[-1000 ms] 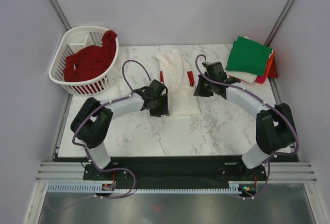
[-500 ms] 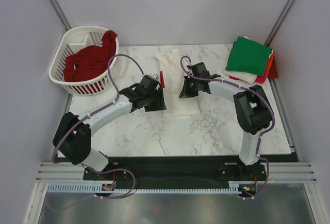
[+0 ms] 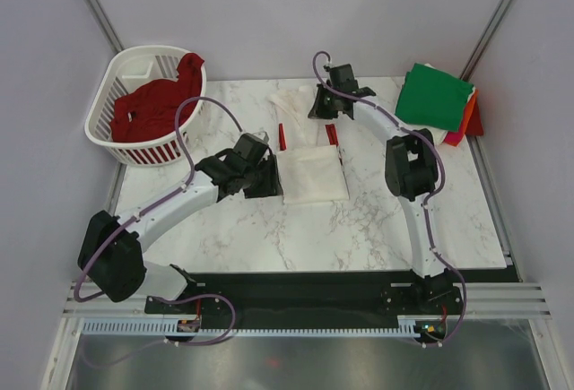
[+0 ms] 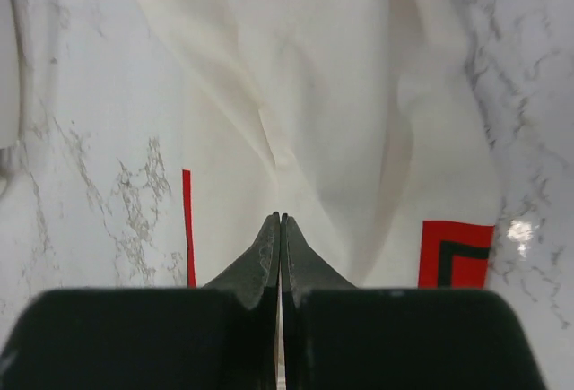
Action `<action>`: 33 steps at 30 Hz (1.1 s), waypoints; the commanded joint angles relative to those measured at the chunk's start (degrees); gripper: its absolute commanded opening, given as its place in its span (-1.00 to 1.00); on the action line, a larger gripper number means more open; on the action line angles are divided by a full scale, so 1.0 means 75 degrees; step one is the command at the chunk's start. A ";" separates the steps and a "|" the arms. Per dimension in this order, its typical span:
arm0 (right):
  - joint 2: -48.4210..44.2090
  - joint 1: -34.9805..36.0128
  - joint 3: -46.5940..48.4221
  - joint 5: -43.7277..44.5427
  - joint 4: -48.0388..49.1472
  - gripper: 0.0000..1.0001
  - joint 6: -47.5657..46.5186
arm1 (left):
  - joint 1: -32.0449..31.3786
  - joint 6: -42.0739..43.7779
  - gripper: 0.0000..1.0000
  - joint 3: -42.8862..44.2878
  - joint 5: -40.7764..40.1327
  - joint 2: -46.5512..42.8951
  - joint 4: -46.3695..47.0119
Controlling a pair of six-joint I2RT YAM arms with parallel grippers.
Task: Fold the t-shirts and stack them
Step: Fold the tshirt
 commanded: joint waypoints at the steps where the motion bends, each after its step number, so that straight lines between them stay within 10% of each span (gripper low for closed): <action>1: -0.0409 -0.0078 0.1471 0.0346 -0.0749 -0.99 -0.0506 | -0.0022 0.0086 0.10 0.0091 -0.0174 -0.0291 -0.0124; 16: -0.5413 -0.0078 -0.6433 -0.1119 0.1769 -1.00 0.0372 | 0.0036 0.0988 -0.22 0.3017 -0.0854 0.3152 0.0239; 33: -0.7759 -0.0066 -0.7469 -0.1130 0.0317 -1.00 -0.0307 | 0.1418 0.1563 -0.27 0.5948 -0.0585 0.6693 0.0239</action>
